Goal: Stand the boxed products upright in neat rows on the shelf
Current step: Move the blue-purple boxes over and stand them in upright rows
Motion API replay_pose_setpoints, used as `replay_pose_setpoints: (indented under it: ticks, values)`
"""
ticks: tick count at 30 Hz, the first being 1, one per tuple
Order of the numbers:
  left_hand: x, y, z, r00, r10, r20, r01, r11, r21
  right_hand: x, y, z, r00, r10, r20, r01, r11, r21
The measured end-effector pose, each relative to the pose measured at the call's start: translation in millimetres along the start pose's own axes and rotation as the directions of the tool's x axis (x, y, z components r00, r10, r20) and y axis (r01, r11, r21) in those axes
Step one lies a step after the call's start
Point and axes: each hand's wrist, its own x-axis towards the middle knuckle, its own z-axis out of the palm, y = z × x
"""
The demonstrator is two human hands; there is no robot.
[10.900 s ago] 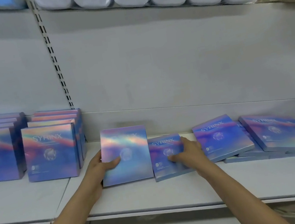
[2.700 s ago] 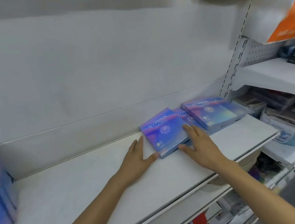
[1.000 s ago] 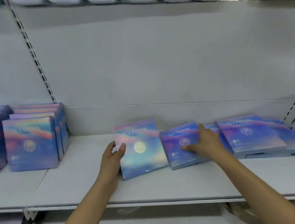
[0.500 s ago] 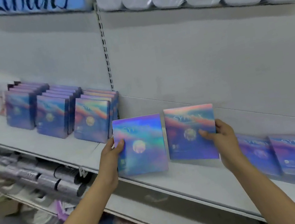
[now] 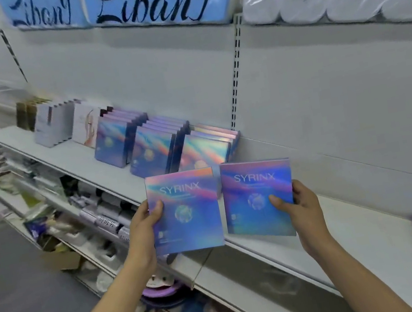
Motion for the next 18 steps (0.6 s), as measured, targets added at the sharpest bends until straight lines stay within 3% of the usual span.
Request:
replay_pose_setpoints:
  ticks: [10,18]
  values:
    - [84,52,-106,0.995,-0.001,0.100,-0.004,0.999,0.049,3,22,136,0.994,0.009,-0.110,-0.002,0.998,0.063]
    - [137,70,-145,0.985,-0.042,0.166,0.039,0.999,0.024,10,21,194,0.971,-0.035,-0.237,0.048,0.998,0.049]
